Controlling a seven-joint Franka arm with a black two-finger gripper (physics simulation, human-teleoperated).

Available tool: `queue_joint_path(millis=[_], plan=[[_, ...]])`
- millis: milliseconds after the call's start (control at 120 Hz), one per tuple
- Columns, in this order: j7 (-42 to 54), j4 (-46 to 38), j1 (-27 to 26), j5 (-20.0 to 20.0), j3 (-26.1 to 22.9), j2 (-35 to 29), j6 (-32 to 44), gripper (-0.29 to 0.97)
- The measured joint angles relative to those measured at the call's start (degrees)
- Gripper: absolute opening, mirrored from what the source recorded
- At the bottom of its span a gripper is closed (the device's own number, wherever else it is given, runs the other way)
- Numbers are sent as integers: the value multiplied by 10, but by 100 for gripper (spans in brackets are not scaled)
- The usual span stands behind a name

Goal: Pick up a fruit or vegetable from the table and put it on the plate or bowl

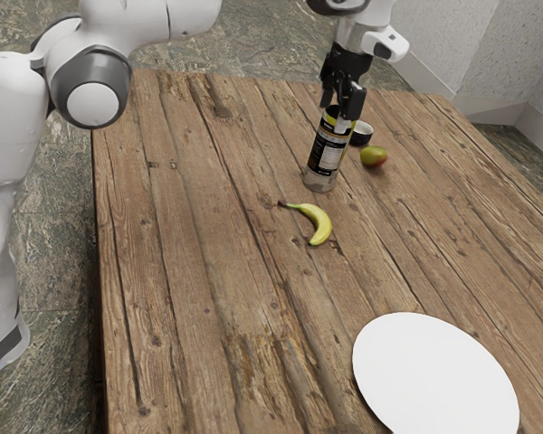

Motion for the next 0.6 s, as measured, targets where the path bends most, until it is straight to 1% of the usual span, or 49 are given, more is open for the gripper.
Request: queue_joint_path(millis=[150,217,267,350,450,508,600], plan=[[-4,0,1,-4,0,-1,1,68],[-5,15,6,8,-7,-41,2,68],[-5,31,3,17,-34,-55,9,68],[-7,4,-5,23,-67,-5,20,68],[-17,-1,-5,25,-77,38,39,68],[-26,-2,-4,24,-77,51,49,68],[-36,-3,-1,28,-75,54,56,68]])
